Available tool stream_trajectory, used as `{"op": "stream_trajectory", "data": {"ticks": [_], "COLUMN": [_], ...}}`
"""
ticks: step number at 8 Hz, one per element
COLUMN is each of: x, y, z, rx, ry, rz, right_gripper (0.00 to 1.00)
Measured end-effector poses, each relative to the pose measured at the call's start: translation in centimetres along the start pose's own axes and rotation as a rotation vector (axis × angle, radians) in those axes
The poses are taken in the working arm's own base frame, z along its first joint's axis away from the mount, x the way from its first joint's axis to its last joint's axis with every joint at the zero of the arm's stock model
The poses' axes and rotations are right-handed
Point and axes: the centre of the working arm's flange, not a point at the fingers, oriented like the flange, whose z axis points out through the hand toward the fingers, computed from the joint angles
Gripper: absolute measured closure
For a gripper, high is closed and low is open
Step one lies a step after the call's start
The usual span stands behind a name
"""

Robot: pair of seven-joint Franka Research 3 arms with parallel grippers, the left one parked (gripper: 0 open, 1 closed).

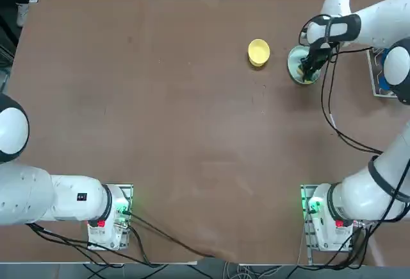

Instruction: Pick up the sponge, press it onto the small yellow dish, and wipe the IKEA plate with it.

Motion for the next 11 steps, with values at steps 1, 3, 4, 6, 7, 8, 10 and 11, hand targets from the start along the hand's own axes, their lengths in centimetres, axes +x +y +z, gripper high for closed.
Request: {"op": "stream_trajectory", "data": {"ticks": [1, 3, 4, 6, 7, 8, 10, 11], "x": [0.1, 0.8, 1.5, 2.9, 3.3, 3.5, 2.8, 1.9], "y": [0.8, 1.6, 1.9, 1.8, 1.5, 0.9, -2.2, -4.6], "z": [-0.1, -1.1, -2.2, -4.8, -5.9, -7.0, -10.3, -12.9], "rx": [-0.016, -0.038, -0.045, -0.051, -0.052, -0.050, -0.043, -0.046], "ry": [0.007, 0.036, 0.060, 0.097, 0.099, 0.099, 0.088, 0.089], "rz": [-0.009, -0.029, -0.040, -0.047, -0.052, -0.057, -0.027, 0.004], "right_gripper": [0.87, 0.87, 0.87, 0.87, 0.87, 0.87, 0.87, 0.87]}}
